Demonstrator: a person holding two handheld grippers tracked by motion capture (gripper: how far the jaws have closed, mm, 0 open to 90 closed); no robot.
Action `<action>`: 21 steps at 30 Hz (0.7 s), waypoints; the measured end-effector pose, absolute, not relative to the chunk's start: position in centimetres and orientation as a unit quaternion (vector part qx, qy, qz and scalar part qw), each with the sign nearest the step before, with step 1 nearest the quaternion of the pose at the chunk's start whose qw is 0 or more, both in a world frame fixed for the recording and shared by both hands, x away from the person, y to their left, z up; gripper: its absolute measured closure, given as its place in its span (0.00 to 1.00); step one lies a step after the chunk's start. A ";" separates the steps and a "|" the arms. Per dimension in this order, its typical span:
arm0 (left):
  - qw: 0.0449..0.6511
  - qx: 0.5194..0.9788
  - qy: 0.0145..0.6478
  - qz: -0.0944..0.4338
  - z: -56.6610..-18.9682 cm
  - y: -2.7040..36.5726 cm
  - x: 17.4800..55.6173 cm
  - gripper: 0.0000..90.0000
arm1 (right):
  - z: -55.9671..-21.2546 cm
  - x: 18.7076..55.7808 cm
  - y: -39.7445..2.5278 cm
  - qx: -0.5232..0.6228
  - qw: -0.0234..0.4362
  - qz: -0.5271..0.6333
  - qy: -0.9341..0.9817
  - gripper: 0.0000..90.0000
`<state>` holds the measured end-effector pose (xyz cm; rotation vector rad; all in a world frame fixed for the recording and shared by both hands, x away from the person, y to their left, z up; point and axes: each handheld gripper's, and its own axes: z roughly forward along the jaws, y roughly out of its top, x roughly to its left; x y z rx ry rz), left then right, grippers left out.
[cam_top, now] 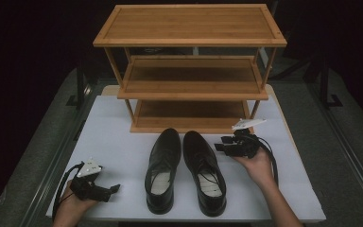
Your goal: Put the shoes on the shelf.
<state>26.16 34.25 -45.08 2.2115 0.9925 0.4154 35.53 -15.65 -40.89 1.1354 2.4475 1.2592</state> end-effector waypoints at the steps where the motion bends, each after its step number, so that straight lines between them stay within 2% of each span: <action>1: 0.335 0.847 0.381 0.159 -45.1 34.3 26.2 0.00 | -40.7 35.2 -15.9 0.383 0.083 0.423 0.817 0.53; 4: 0.335 0.847 0.381 0.159 -45.1 34.2 26.2 0.00 | -40.4 34.1 -16.4 0.384 0.095 0.422 0.816 0.52; 11: 0.334 0.848 0.381 0.159 -45.1 34.3 26.2 0.00 | -39.5 31.9 -17.5 0.376 0.086 0.440 0.811 0.54; 21: 0.335 0.847 0.381 0.160 -45.1 34.2 26.2 0.00 | -37.5 28.4 -17.0 0.353 0.067 0.470 0.806 0.50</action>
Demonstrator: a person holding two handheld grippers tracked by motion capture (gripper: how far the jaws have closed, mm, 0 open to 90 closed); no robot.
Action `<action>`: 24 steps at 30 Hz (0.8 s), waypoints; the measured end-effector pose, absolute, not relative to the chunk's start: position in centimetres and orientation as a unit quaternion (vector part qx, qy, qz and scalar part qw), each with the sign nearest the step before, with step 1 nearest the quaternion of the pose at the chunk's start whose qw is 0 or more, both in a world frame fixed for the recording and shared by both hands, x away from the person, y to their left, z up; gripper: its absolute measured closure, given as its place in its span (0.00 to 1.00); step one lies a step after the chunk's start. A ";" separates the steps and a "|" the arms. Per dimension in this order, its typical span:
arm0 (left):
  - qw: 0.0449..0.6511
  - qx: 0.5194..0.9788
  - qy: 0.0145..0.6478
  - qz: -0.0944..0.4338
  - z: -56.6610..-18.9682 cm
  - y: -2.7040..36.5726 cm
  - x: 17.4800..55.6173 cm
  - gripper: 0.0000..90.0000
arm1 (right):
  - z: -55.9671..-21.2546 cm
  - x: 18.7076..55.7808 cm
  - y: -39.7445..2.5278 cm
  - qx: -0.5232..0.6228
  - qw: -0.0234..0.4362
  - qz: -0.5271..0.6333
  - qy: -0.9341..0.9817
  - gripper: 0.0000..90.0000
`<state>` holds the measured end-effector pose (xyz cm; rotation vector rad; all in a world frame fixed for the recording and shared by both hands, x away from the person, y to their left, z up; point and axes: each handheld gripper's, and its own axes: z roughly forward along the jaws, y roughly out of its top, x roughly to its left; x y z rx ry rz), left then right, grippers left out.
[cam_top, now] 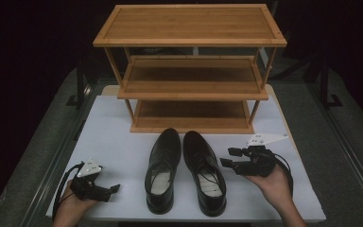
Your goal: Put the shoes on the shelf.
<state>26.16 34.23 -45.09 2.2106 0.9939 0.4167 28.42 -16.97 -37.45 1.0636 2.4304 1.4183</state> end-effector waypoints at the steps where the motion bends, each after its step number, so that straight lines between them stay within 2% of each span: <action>1: 0.335 0.847 0.381 0.160 -45.1 34.2 26.2 0.00 | -37.3 28.2 -16.7 0.350 0.065 0.474 0.806 0.50; 12: 0.335 0.847 0.381 0.160 -45.1 34.2 26.2 0.00 | -37.4 28.9 -13.2 0.325 0.059 0.468 0.819 0.49; 21: 0.345 0.844 0.385 0.143 -44.6 33.8 26.3 0.00 | -38.2 28.7 -12.6 0.321 0.074 0.446 0.832 0.54; 24: 0.357 0.844 0.373 0.142 -43.7 33.0 26.2 0.04 | -38.4 28.4 -12.5 0.317 0.082 0.437 0.838 0.56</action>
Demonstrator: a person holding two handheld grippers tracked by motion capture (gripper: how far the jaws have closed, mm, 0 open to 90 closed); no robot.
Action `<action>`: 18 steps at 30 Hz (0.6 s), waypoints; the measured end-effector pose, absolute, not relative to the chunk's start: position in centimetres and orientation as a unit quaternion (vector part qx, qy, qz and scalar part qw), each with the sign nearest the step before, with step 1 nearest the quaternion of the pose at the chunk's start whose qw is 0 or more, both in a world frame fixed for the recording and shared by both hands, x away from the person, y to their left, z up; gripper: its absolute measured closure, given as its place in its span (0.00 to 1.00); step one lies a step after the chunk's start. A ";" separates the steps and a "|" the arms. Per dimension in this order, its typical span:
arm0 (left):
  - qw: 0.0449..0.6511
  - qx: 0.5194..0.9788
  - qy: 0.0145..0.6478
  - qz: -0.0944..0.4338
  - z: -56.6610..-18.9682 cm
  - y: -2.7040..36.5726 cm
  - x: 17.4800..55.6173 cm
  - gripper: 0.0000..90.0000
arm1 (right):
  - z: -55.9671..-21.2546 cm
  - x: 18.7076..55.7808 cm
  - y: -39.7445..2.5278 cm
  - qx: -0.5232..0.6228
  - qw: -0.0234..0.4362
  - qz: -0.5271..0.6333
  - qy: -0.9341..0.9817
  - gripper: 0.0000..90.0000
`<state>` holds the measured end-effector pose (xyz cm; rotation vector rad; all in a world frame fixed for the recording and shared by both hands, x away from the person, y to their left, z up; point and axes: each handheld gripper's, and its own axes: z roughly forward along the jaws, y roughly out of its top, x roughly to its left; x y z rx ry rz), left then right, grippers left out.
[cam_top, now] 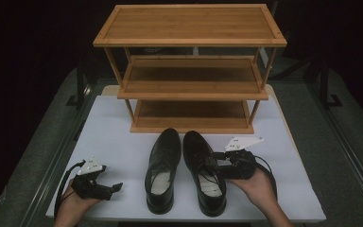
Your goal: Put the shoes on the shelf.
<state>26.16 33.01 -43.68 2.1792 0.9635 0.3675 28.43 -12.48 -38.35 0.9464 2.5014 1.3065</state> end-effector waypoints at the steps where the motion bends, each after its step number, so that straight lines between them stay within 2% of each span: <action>1: 0.363 0.843 0.369 0.143 -43.3 32.7 26.1 0.04 | -38.4 28.4 -12.5 0.316 0.080 0.439 0.837 0.58; 8: 0.399 0.841 0.337 0.142 -40.1 30.2 26.1 0.06 | -38.5 28.2 -12.5 0.306 0.070 0.447 0.838 0.70; 14: 0.416 0.844 0.306 0.145 -37.5 28.1 26.5 0.06 | -38.4 28.0 -12.6 0.293 0.081 0.452 0.838 0.88; 18: 0.430 0.845 0.287 0.139 -36.4 26.5 27.1 0.07 | -38.3 28.0 -12.6 0.295 0.080 0.452 0.838 0.94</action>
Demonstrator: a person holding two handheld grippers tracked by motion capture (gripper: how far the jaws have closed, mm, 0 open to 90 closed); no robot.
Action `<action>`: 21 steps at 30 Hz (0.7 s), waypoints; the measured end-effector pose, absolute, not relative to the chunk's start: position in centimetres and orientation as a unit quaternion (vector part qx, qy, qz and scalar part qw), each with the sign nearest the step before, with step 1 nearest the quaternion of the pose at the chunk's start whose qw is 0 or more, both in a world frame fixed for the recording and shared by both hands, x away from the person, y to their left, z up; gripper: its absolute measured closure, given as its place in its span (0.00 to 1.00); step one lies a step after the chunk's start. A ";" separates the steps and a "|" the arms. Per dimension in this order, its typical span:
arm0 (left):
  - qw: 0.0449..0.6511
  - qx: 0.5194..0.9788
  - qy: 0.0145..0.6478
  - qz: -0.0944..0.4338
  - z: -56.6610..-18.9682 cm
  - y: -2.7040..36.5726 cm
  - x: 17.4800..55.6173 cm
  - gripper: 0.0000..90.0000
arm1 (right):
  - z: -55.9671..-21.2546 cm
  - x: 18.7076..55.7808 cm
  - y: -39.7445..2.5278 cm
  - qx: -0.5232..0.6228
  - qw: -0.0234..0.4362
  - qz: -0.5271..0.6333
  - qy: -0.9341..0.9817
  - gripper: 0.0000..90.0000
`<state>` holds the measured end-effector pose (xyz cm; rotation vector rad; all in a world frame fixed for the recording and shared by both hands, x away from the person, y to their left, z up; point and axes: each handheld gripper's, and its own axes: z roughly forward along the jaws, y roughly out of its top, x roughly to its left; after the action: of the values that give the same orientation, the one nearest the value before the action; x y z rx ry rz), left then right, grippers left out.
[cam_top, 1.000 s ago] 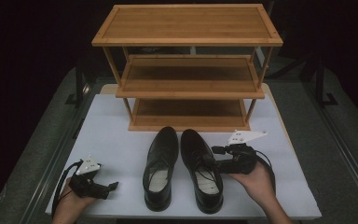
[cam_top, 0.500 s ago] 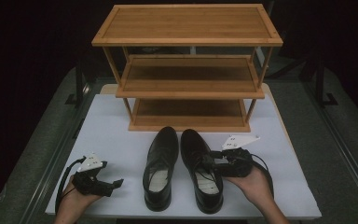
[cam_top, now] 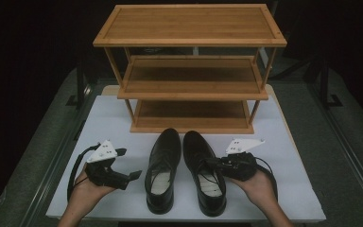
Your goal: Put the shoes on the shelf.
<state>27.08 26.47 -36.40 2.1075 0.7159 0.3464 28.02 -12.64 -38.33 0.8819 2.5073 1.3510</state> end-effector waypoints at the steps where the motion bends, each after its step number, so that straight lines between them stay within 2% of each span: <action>1: 0.430 0.846 0.283 0.138 -36.2 26.1 27.2 0.07 | -38.4 28.1 -12.7 0.296 0.076 0.453 0.837 0.95; 2: 0.430 0.848 0.277 0.137 -36.1 25.7 27.3 0.07 | -38.4 28.1 -12.7 0.297 0.073 0.453 0.837 0.95; 5: 0.441 0.849 0.262 0.125 -35.9 24.9 27.6 0.16 | -38.4 28.3 -12.8 0.296 0.068 0.456 0.836 0.96; 7: 0.440 0.854 0.254 0.117 -35.8 24.3 27.9 0.17 | -38.4 28.4 -12.8 0.296 0.065 0.456 0.837 0.96; 9: 0.446 0.855 0.245 0.104 -35.9 23.7 28.1 0.26 | -38.5 28.4 -12.9 0.297 0.060 0.458 0.836 0.96; 12: 0.448 0.858 0.233 0.093 -36.0 22.8 28.5 0.32 | -38.5 28.4 -12.9 0.296 0.060 0.459 0.836 0.96; 17: 0.449 0.859 0.225 0.098 -35.8 22.1 29.2 0.43 | -38.5 28.4 -13.0 0.294 0.060 0.459 0.836 0.95; 21: 0.441 0.861 0.230 0.109 -36.0 22.0 29.6 0.45 | -38.5 28.4 -13.0 0.294 0.060 0.459 0.836 0.96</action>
<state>29.65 21.98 -35.96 2.1369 0.5703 0.2694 28.44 -12.96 -38.49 0.8891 2.5307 1.3897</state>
